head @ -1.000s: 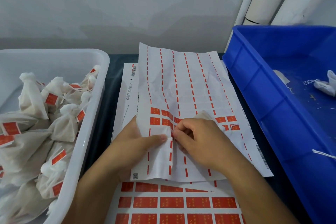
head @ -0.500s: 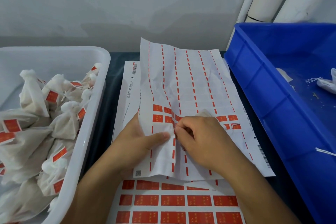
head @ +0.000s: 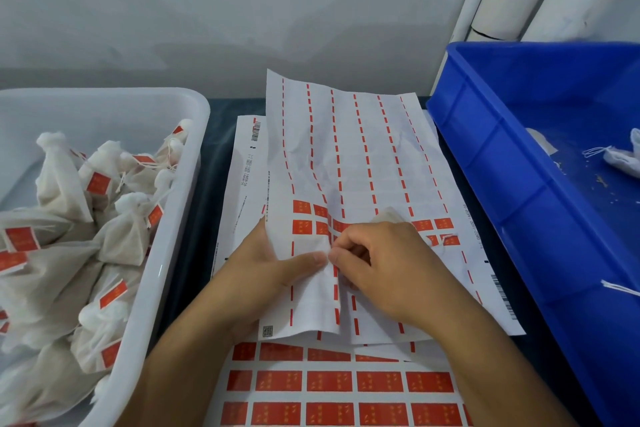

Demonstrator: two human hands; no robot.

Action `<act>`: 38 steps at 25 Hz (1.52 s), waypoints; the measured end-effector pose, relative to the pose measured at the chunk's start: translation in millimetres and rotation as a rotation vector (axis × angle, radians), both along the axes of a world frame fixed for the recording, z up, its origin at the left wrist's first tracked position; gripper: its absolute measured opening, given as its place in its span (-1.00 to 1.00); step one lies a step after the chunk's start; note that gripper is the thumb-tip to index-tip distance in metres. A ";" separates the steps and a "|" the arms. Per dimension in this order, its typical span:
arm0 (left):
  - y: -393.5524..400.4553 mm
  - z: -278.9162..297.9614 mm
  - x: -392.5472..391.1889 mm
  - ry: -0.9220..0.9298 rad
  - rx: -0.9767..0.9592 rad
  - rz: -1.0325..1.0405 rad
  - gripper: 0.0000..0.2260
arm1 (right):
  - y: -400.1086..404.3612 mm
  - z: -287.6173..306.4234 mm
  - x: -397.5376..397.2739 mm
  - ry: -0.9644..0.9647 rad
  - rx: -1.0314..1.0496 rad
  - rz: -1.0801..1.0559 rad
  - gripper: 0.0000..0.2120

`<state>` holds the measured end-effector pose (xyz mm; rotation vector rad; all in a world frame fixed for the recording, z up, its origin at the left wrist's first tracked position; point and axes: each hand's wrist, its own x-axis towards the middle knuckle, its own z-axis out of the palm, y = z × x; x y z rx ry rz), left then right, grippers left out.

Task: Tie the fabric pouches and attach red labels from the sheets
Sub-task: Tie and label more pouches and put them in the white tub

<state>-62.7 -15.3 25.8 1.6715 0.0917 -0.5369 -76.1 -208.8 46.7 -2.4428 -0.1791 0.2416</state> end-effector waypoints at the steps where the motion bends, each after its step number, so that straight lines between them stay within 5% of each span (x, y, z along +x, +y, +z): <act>1: -0.1 -0.8 -0.3 -0.007 0.013 0.006 -0.56 | 0.7 0.3 -0.3 -0.002 -0.016 0.004 -0.89; 38: -5.2 6.4 -3.5 -0.155 0.299 0.197 -0.34 | 7.8 -12.5 3.1 -0.016 0.047 -0.070 -0.86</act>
